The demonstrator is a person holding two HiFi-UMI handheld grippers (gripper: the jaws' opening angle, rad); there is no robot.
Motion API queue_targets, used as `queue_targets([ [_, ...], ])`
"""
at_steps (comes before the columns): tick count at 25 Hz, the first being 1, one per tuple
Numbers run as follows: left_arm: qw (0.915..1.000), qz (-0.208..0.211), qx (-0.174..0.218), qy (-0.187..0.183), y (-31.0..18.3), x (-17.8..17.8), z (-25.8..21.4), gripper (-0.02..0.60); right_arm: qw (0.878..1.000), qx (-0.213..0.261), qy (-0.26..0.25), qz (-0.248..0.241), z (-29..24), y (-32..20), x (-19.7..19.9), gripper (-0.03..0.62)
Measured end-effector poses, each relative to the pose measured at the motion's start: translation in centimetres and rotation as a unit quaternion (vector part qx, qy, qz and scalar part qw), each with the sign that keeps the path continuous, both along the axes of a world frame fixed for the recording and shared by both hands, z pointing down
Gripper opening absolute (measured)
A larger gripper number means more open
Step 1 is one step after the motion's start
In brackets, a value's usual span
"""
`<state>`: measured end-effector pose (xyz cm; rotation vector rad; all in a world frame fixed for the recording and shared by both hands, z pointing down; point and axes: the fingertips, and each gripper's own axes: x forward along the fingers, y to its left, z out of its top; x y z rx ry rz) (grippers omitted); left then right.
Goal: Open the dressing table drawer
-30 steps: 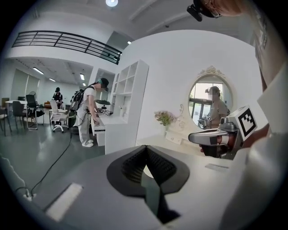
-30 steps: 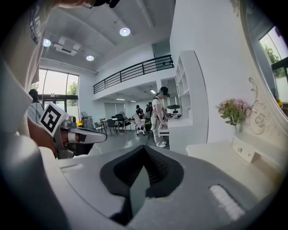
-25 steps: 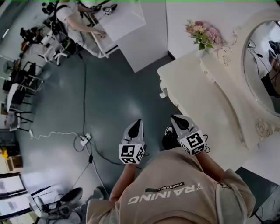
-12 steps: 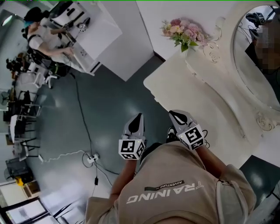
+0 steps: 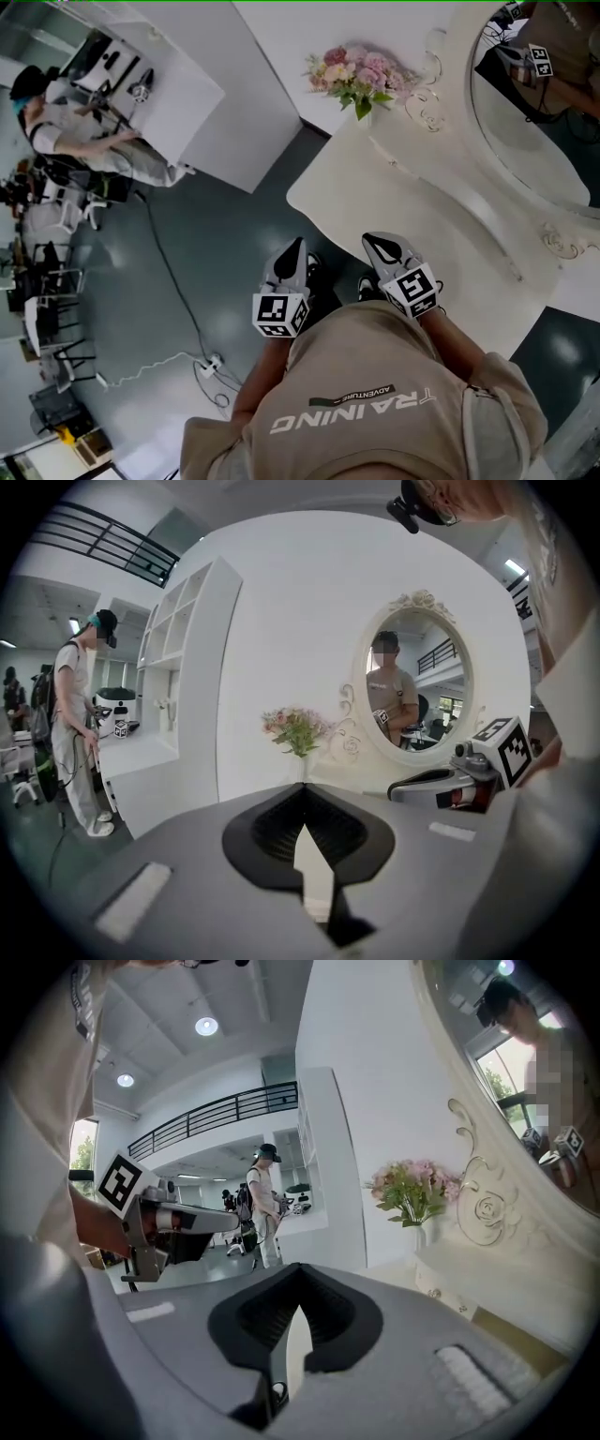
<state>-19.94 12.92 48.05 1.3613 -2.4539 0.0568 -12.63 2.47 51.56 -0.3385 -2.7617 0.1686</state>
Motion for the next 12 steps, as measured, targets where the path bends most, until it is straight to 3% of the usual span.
queue_targets([
  [7,0.9967,0.081,0.012,0.004,-3.5,-4.3,0.1,0.018,0.996,0.015,0.001,0.083,-0.4,-2.2,-2.9,0.002],
  [12,0.9878,0.155,0.015,-0.006,-6.2,-7.7,-0.3,0.018,0.989,0.027,-0.007,0.147,-1.9,-3.5,-5.9,0.002],
])
